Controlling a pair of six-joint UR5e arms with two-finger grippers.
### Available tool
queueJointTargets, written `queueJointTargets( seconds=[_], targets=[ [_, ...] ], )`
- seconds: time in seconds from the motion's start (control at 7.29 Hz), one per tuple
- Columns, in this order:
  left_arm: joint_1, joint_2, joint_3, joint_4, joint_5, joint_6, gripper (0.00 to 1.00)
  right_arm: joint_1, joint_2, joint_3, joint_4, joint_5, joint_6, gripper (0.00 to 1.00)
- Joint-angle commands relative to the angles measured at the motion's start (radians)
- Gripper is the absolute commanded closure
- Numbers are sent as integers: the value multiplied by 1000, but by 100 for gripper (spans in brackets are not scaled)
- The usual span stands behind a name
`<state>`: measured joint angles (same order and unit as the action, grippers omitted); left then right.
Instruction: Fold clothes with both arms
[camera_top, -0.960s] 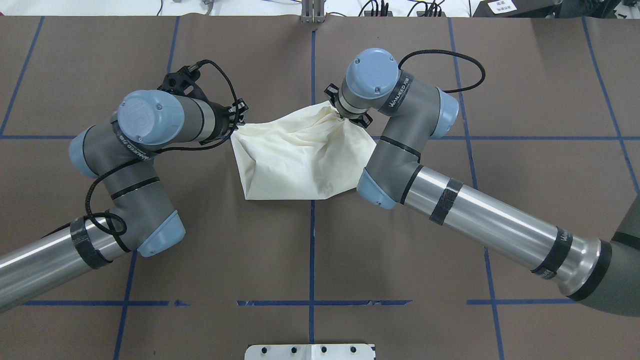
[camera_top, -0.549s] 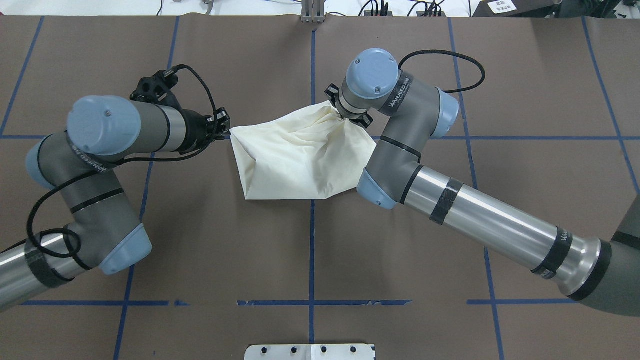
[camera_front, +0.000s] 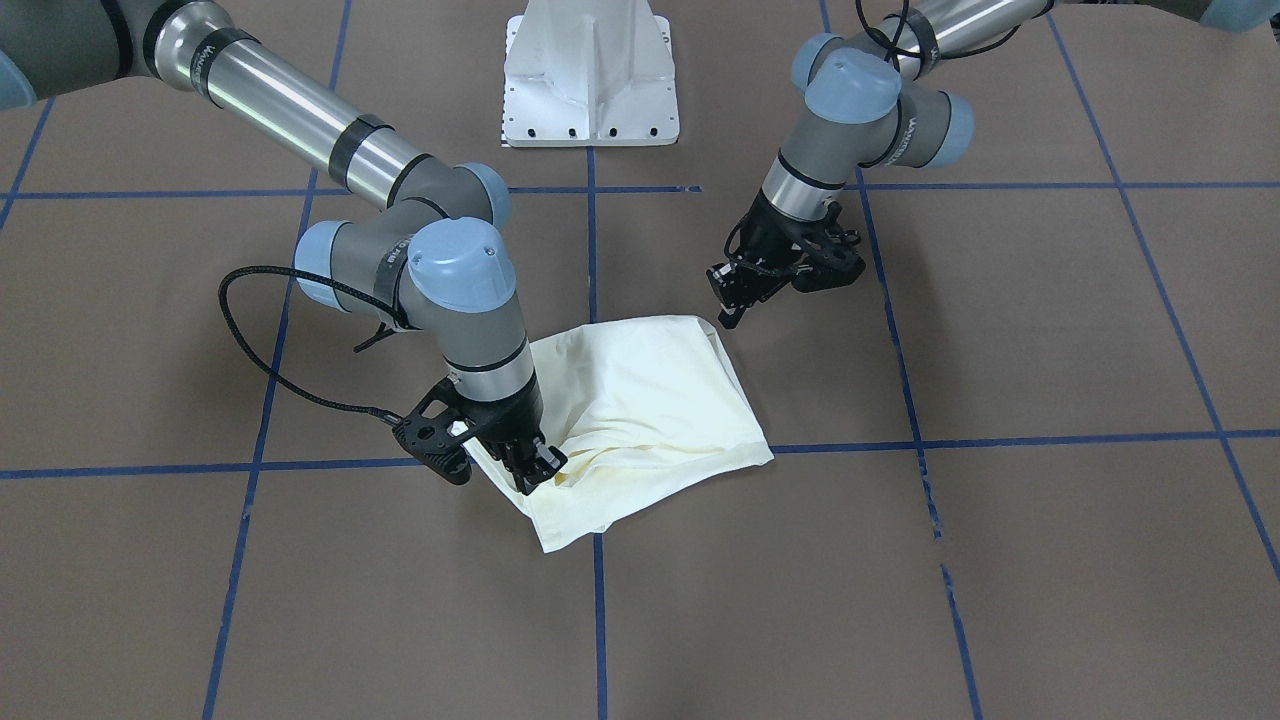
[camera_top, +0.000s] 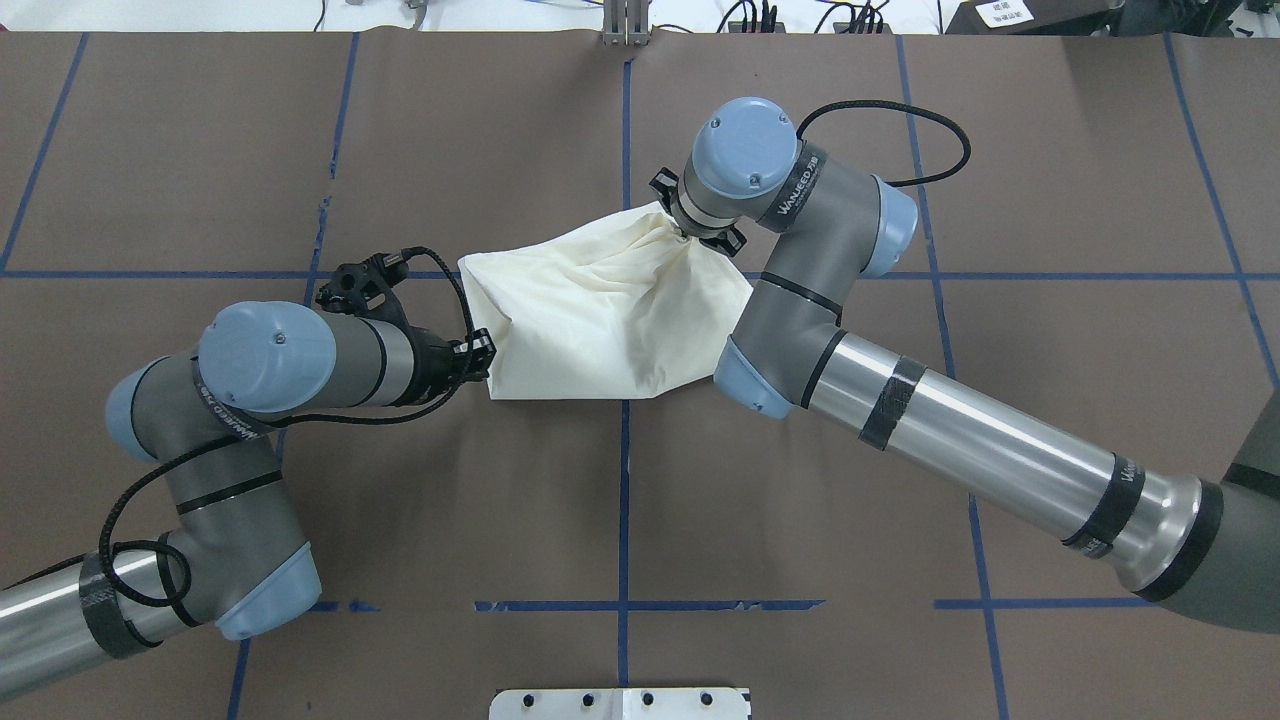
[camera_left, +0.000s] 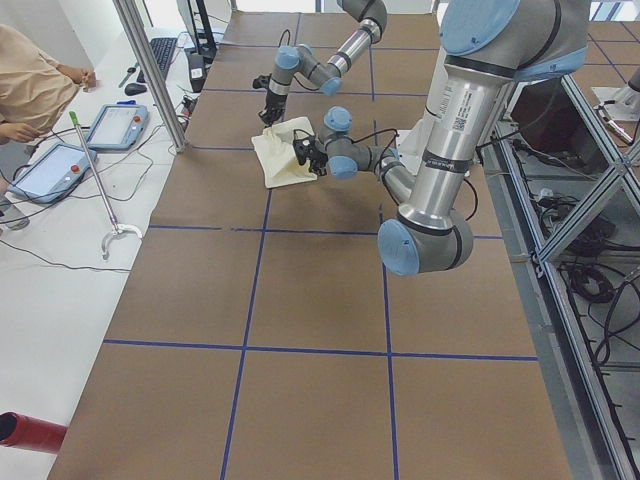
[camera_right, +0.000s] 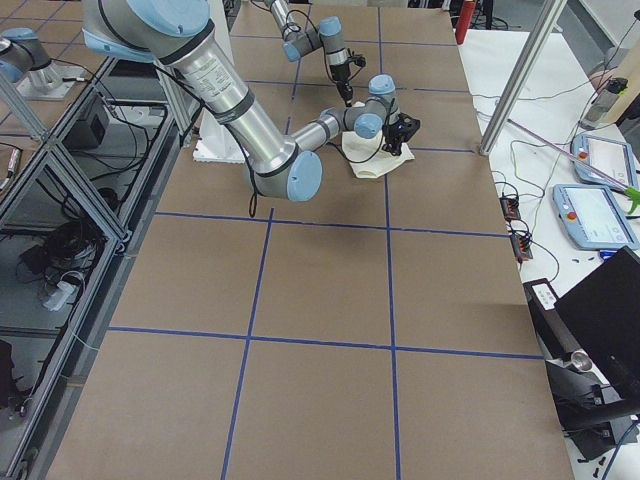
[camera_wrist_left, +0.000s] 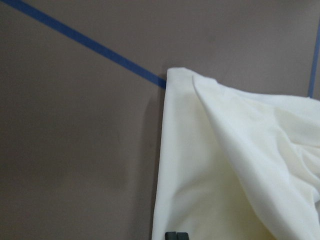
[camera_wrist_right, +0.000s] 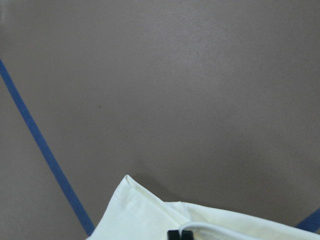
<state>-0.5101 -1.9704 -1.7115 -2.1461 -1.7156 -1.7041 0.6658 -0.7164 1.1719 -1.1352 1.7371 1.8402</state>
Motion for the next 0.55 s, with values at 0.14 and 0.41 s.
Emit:
queueJointTargets(
  seconds=[0.14,0.41],
  targets=[
    [21,-24,23,-82,-1,-15,100,0,2,5,0,-1,2,100],
    [59,-22,35,-116,-1,-14,100,0,5,5,0,-1,2,100]
  ],
)
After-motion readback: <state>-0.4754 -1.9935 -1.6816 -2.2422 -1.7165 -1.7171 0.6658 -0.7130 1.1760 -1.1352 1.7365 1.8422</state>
